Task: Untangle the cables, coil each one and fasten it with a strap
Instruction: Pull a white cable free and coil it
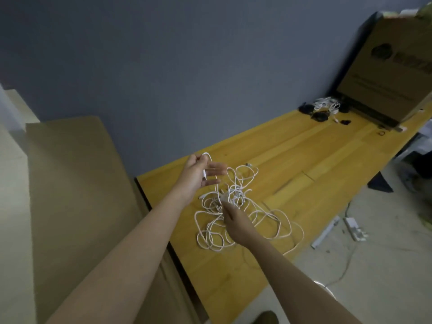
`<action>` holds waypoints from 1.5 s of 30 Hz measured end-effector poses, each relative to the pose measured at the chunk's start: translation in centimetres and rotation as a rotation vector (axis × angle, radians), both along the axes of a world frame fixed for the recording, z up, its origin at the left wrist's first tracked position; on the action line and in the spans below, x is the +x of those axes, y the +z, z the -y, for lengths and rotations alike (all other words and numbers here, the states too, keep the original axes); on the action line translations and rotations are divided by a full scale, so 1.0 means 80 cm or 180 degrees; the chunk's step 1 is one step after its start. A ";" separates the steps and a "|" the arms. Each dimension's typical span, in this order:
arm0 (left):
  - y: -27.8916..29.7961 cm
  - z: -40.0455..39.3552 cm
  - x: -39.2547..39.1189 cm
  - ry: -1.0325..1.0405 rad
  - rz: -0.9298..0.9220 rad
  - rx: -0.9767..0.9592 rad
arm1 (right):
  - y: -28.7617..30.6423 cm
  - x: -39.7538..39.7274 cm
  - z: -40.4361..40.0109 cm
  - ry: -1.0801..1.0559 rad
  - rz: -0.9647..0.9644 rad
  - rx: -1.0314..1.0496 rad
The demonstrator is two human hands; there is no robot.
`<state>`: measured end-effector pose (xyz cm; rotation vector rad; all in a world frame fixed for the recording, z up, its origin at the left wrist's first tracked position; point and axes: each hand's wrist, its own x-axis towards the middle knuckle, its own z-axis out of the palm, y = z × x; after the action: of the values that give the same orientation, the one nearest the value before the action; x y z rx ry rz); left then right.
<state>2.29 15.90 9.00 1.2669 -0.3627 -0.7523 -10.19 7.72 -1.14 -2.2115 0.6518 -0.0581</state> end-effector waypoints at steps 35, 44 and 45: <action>-0.006 -0.014 -0.027 -0.1505 0.1029 0.0633 | 0.128 0.005 0.074 -0.0455 0.1353 -0.1004; -0.004 -0.019 -0.010 -0.0637 0.0378 0.0087 | 0.046 -0.026 0.052 -0.1067 0.1310 0.2686; -0.003 -0.019 -0.007 -0.0480 0.0333 0.0046 | 0.043 -0.030 0.049 -0.1006 0.1271 0.2435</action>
<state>1.71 17.41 8.73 1.3058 -0.5433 -0.8190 -12.56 3.79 2.32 -1.3019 0.6499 -0.3430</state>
